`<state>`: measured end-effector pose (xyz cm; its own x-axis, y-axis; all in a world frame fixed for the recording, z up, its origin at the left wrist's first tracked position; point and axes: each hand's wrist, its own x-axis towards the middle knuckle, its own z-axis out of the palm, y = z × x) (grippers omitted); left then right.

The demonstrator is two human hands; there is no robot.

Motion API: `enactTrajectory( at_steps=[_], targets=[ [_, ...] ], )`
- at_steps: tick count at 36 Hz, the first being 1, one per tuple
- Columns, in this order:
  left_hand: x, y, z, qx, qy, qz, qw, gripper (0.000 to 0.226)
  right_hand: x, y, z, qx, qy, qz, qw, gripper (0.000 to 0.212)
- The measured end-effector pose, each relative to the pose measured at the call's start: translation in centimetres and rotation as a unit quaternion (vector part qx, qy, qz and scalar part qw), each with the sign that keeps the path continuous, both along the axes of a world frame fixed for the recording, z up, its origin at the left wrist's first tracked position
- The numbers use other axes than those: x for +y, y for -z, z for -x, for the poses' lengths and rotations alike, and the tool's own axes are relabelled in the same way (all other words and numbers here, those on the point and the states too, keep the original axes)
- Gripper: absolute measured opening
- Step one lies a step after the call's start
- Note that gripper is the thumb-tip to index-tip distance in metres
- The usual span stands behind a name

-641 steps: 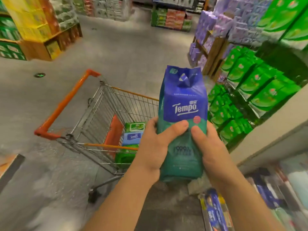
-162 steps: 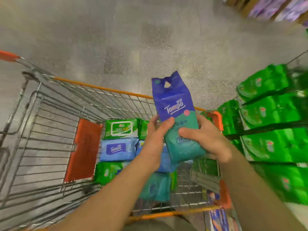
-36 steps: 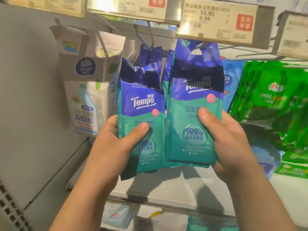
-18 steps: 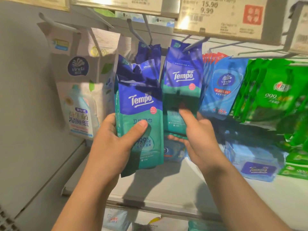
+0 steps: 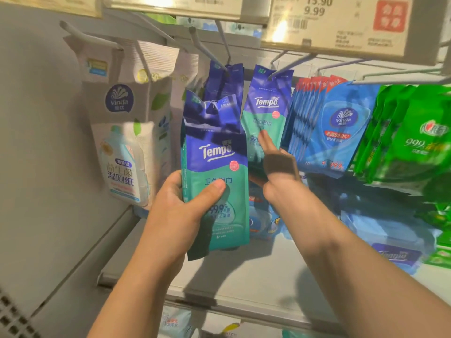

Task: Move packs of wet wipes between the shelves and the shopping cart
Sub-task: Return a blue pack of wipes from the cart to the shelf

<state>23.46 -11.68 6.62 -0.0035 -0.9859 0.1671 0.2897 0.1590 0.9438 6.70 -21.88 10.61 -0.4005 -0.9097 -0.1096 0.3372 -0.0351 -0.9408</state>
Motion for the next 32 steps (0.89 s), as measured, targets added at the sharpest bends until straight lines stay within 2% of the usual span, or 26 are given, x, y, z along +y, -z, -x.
enactTrajectory(
  at_steps=[3,5,9,12,14,19,21,23,25,27,29,32],
  targets=[
    [0.0,0.1,0.1,0.002,-0.003,0.003,1.0,0.053,-0.7,0.8,0.1,0.005,0.007,0.001,1.0,0.095],
    [0.1,0.2,0.1,0.0,-0.002,0.003,1.0,0.052,-0.8,1.3,0.4,0.044,0.018,-0.021,0.999,0.101],
    [0.2,0.1,0.1,-0.002,0.009,-0.001,1.0,0.053,-0.8,2.5,1.6,0.086,0.016,-0.04,0.995,0.086],
    [0.1,-0.1,0.3,-0.003,0.009,0.001,1.0,0.051,-1.7,5.0,3.0,0.107,-0.016,-0.039,0.993,0.06],
    [-0.1,-0.2,0.5,-0.006,0.005,0.001,1.0,0.049,-0.2,5.1,2.5,0.14,-0.013,-0.06,0.988,0.063],
    [0.0,-0.5,1.0,-0.001,0.026,-0.004,1.0,0.05,3.8,5.6,1.5,0.263,0.003,-0.002,0.965,0.076],
    [0.1,-0.6,1.3,0.009,0.035,-0.004,0.999,0.054,5.5,5.7,1.2,0.293,0.006,0.057,0.954,0.053],
    [0.1,-0.8,1.6,0.02,0.039,0.0,0.999,0.052,7.4,5.3,0.9,0.272,0.002,0.115,0.955,0.028],
    [0.1,-0.9,1.7,0.027,0.047,0.009,0.998,0.05,9.2,4.9,0.9,0.2,-0.071,0.149,0.966,0.025],
    [0.0,-0.9,1.9,0.032,0.06,0.018,0.998,0.049,10.7,4.6,0.9,0.156,-0.191,0.168,0.954,0.043],
    [-0.2,-0.9,2.0,0.029,0.076,0.031,0.996,0.048,11.8,4.7,1.0,0.148,-0.279,0.167,0.934,0.052],
    [-0.5,-0.8,2.4,0.011,0.091,0.061,0.994,0.044,12.4,4.9,0.8,0.203,-0.266,0.178,0.925,0.038]
  ],
)
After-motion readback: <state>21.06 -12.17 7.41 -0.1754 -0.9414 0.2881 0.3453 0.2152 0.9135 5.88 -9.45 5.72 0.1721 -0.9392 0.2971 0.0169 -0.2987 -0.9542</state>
